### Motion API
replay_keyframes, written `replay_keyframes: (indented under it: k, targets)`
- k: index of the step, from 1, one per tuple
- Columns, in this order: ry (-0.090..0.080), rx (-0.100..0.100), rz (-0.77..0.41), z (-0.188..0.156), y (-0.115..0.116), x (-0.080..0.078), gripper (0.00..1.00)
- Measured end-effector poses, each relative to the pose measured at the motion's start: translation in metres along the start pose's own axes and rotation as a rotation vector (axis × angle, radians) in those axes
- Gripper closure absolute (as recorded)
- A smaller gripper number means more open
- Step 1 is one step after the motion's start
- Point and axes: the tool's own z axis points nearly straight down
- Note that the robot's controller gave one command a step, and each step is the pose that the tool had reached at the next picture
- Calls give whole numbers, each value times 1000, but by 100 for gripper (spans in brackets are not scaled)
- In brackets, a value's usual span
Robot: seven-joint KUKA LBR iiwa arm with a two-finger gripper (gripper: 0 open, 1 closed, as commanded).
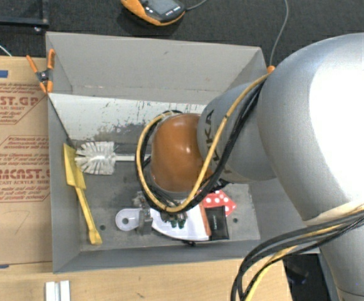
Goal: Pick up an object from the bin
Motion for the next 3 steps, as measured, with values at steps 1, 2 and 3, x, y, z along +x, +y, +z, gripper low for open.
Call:
replay_keyframes:
  k: [1,2,3]
  targets:
    - [5,1,0,-5,0,1,100]
    - [6,1,0,-21,0,2,100]
    - [0,0,0,-30,0,0,100]
